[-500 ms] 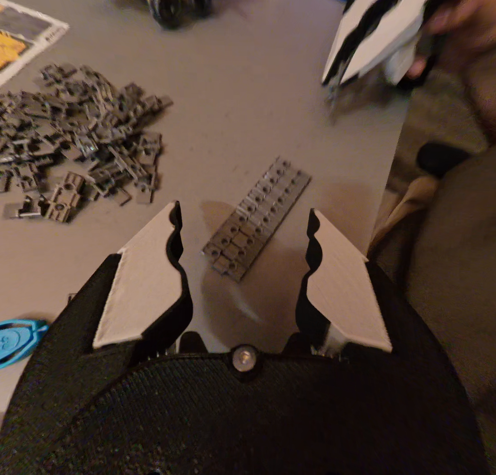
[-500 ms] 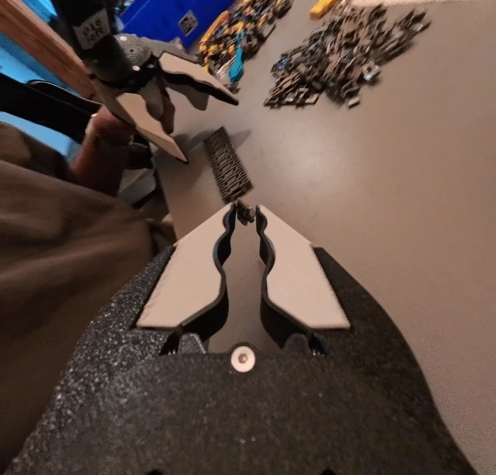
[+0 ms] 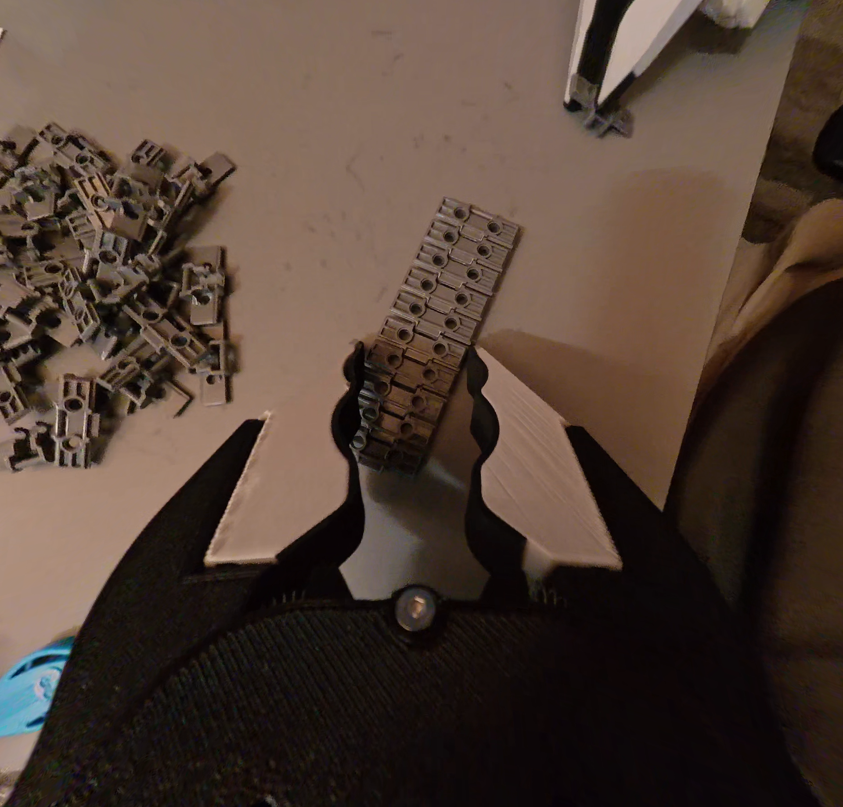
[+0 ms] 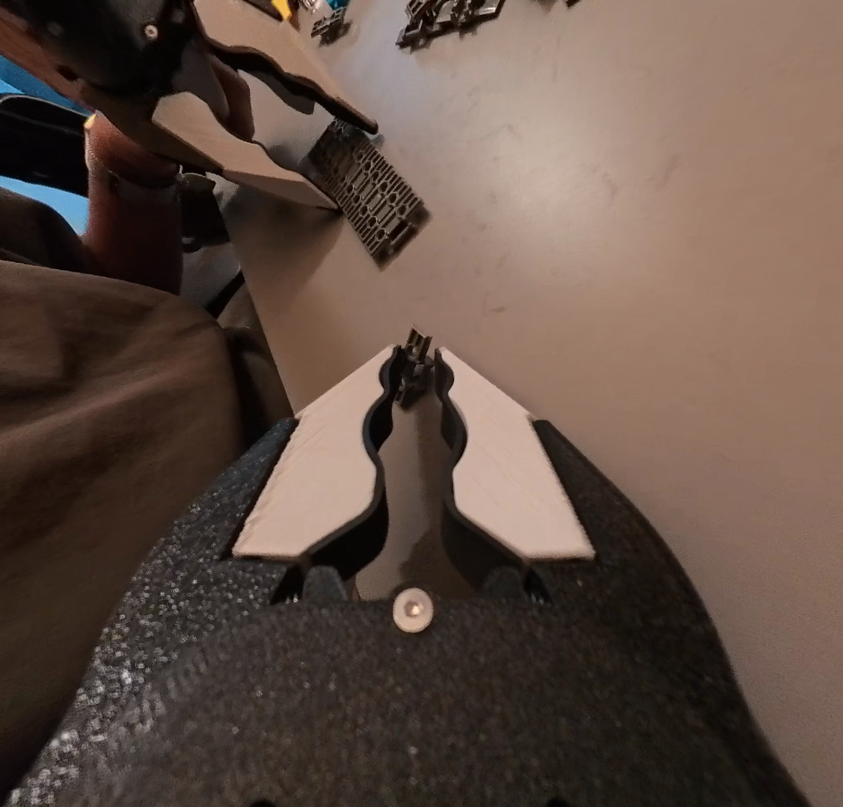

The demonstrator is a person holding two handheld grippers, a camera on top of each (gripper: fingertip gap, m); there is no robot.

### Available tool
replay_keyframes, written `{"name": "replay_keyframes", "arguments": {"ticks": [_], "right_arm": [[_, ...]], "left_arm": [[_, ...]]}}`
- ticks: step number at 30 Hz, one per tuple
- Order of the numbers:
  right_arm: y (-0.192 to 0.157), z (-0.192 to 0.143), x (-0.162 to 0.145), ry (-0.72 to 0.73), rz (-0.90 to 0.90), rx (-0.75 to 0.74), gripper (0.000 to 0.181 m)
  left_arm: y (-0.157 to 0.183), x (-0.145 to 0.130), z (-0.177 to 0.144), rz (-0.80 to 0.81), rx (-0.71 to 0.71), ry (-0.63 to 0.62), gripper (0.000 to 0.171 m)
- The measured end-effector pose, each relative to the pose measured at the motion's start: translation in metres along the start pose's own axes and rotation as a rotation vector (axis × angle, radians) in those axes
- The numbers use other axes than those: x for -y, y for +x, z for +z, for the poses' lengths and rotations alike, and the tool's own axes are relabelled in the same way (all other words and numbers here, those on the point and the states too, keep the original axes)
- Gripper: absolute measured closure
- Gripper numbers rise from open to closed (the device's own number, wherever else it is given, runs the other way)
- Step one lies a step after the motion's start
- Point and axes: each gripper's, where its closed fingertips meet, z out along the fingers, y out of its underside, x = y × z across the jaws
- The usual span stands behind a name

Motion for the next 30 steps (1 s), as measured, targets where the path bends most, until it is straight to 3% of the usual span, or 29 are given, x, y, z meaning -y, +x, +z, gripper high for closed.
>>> {"name": "replay_keyframes", "arguments": {"ticks": [9,16,18,22,30], "right_arm": [[0.006,-0.01,-0.002,0.037,0.003,-0.027,0.168],[-0.002,-0.009,0.002,0.095,-0.004,-0.012,0.168],[-0.004,-0.006,0.003,0.102,-0.01,-0.019,0.168],[0.002,-0.003,0.001,0.08,-0.032,-0.092,0.169],[-0.007,0.01,0.007,0.088,0.018,-0.041,0.169]], "left_arm": [[-0.005,0.017,0.016,-0.02,0.007,0.006,0.131],[-0.015,0.046,0.041,-0.004,0.011,0.023,0.131],[-0.016,0.051,0.045,-0.027,0.0,0.033,0.118],[-0.012,0.05,0.034,-0.064,0.002,0.085,0.115],[-0.016,0.028,-0.003,-0.145,0.079,0.157,0.115]]}}
